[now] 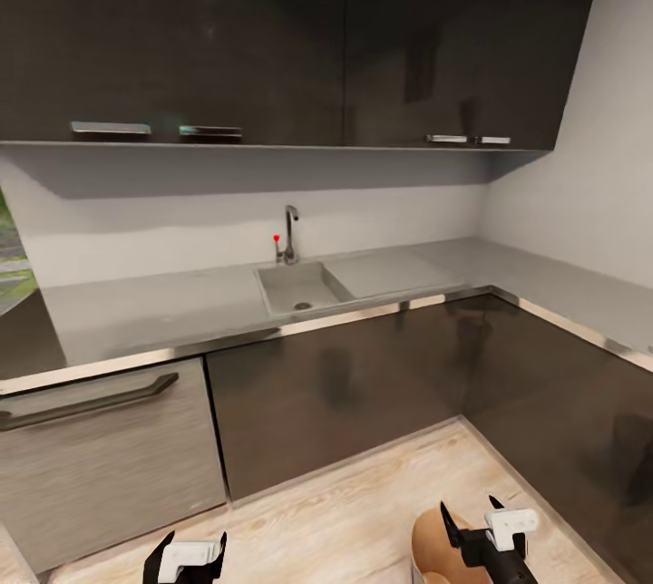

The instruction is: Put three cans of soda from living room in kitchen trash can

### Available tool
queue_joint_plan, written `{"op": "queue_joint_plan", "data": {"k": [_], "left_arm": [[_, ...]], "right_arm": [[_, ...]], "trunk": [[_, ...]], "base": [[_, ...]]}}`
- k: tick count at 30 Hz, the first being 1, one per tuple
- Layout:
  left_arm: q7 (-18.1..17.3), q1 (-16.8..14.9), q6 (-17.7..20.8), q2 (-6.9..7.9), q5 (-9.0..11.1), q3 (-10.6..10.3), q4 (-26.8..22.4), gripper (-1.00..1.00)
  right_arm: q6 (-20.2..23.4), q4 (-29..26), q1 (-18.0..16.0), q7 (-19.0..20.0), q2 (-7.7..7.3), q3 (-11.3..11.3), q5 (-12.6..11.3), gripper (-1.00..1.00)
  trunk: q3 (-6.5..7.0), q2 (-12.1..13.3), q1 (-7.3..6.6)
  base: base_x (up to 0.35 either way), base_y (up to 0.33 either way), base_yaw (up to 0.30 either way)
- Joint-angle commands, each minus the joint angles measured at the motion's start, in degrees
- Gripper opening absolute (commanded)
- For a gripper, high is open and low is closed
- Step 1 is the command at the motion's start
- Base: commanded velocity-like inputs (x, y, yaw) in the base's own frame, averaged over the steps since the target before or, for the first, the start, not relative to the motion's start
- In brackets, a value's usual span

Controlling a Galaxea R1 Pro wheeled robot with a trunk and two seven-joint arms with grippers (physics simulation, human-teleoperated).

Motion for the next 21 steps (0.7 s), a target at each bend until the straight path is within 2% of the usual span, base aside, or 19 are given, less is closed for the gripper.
{"op": "queue_joint_plan", "data": {"k": [1, 10, 21], "left_arm": [[0.0, 0.0, 0.0, 0.0, 0.0, 0.0, 0.0, 1.0], [0.0, 0.0, 0.0, 0.0, 0.0, 0.0, 0.0, 1.0], [-0.1, 0.0, 0.0, 0.03, -0.1, -0.1, 0.0, 1.0]], "right_arm": [[0.0, 0.0, 0.0, 0.0, 0.0, 0.0, 0.0, 1.0], [0.0, 0.0, 0.0, 0.0, 0.0, -0.1, -0.1, 1.0], [0.0, 0.0, 0.0, 0.5, -0.11, -0.3, -0.5, 1.0]], "trunk": [[0.03, 0.0, 0.0], [0.14, 0.0, 0.0], [0.15, 0.0, 0.0]], "base": [[0.236, -0.182, 0.205], [0.217, -0.193, 0.088], [0.042, -0.028, 0.004]]}}
